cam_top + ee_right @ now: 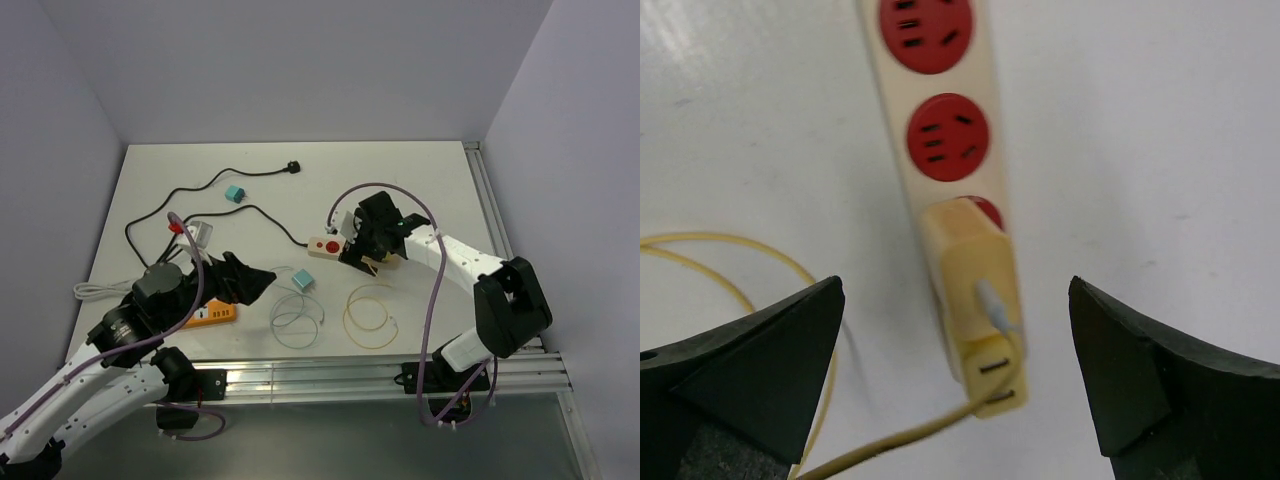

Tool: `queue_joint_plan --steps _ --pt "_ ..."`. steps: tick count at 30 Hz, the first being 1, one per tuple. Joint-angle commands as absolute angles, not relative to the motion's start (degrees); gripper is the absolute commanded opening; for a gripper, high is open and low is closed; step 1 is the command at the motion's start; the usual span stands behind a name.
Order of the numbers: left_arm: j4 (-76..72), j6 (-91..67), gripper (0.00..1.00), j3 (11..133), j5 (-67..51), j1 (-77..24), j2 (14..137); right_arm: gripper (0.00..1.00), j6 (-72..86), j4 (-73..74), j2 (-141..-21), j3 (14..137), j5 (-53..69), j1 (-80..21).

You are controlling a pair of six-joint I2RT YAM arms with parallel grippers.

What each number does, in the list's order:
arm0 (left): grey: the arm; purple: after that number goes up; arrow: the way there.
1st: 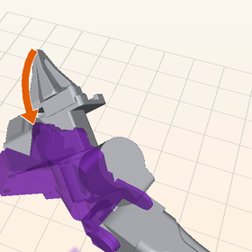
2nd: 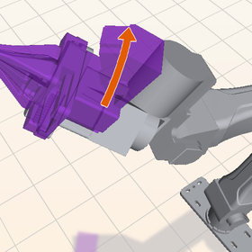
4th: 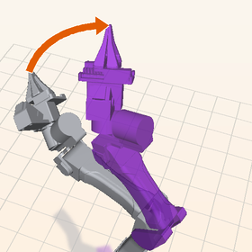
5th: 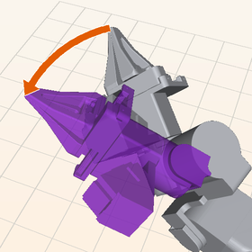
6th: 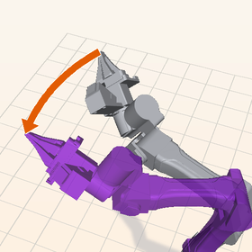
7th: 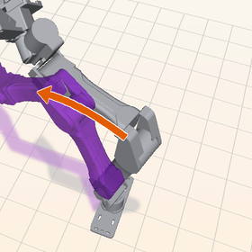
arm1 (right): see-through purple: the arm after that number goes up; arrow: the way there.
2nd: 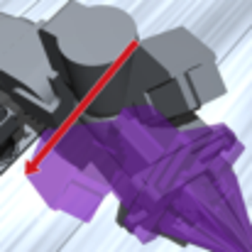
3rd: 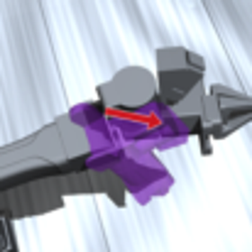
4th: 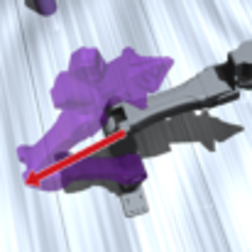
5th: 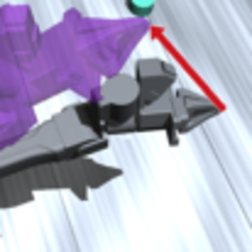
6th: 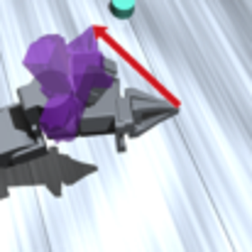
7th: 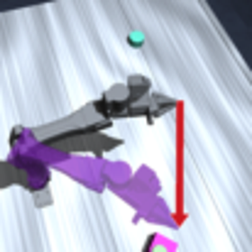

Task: Insert the plug

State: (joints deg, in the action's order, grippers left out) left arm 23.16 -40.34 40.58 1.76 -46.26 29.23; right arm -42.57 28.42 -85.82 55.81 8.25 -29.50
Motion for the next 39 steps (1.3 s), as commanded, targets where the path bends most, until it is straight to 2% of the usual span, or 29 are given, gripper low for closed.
queue_joint_plan --steps 1,4,9,14,21,29,35,36,37,39 --pt "20.3 -41.0 0.99 40.8 1.7 -46.1 30.2 1.00 -40.6 23.7 -83.0 56.9 0.2 -30.1" --pt "20.4 -41.0 1.00 41.1 1.6 -46.1 31.6 1.00 -40.6 22.8 -82.8 57.7 -3.4 -30.1" --pt "21.0 -40.3 0.99 42.1 1.1 -46.2 34.4 1.00 -40.9 23.2 -81.0 57.9 1.4 -30.4" --pt "22.1 -40.2 1.00 43.6 1.3 -46.1 35.2 1.00 -39.9 28.3 -83.8 59.4 -7.4 -33.7" --pt "22.4 -40.0 0.99 45.1 1.5 -46.1 36.4 1.00 -33.1 20.9 -81.7 58.0 6.0 -33.8" --pt "24.2 -40.3 1.00 45.8 1.9 -46.1 38.9 1.00 -22.5 7.3 -84.0 57.0 11.4 -33.6" --pt "19.6 -37.4 0.99 44.6 -1.1 -46.1 42.3 1.00 -9.2 0.2 -76.7 59.6 0.1 -32.4" --pt "18.9 -37.3 1.00 44.6 -1.3 -46.2 43.0 1.00 -6.8 1.0 -76.0 62.3 -3.0 -32.1" --pt "19.0 -37.2 1.00 44.9 -1.3 -46.2 43.6 1.00 -0.9 5.0 -75.5 64.1 -11.3 -32.0" --pt "18.9 -37.4 1.00 45.6 -0.6 -46.1 45.0 1.00 2.6 11.5 -75.8 70.9 -14.6 -32.0"
